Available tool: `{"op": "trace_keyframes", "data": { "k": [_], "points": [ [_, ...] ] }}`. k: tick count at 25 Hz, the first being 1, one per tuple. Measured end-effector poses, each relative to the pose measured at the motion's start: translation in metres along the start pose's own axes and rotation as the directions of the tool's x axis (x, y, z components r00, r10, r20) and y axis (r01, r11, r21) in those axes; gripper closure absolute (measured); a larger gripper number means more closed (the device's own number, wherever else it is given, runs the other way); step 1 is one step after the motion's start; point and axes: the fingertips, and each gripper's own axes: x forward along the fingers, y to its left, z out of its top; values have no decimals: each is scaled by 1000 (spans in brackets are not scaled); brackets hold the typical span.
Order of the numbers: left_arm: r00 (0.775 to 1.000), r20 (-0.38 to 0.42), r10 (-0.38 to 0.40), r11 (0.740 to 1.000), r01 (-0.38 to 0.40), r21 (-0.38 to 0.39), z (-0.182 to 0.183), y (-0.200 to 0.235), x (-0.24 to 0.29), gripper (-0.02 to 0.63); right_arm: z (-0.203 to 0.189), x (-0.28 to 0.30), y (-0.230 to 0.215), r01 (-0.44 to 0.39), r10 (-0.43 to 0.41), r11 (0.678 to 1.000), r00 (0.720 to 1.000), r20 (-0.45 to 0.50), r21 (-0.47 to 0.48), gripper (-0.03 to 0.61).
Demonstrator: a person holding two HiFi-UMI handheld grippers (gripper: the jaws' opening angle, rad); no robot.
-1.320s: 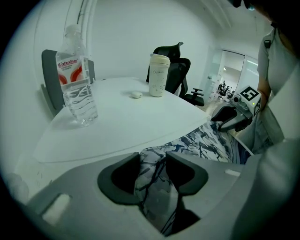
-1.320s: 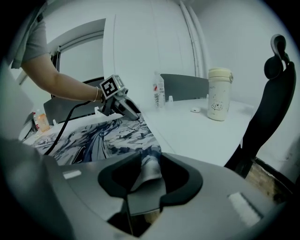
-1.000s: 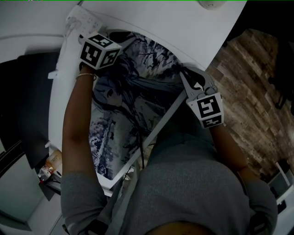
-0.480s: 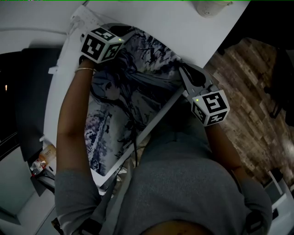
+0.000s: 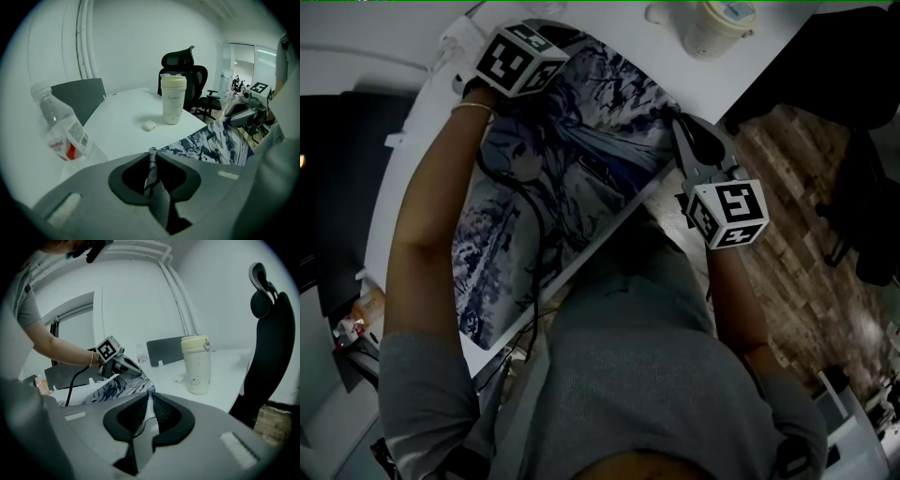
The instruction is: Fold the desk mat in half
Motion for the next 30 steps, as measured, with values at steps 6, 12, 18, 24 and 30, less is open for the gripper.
{"op": "trace_keyframes", "data": {
  "k": [6, 12, 18, 24, 30],
  "points": [
    [994, 84, 77, 997, -79, 26, 24, 1, -36, 561, 30, -16, 8, 35, -29, 996, 997, 75, -78, 537],
    [992, 91, 87, 993, -94, 73, 28, -2, -37, 561, 39, -18, 14, 11, 0, 991, 997, 83, -133, 538],
    [986, 128, 106, 992, -115, 61, 21, -2, -59, 561, 46, -23, 37, -87, 103, 986, 989, 110, -140, 540],
    [971, 191, 141, 980, -165, 115, 22, -11, -90, 556, 57, -39, 60, -221, 238, 965, 963, 127, -138, 541],
    [951, 239, 196, 965, -231, 128, 10, -12, -124, 551, 67, -52, 102, -366, 387, 914, 915, 111, -175, 543]
  ]
}}
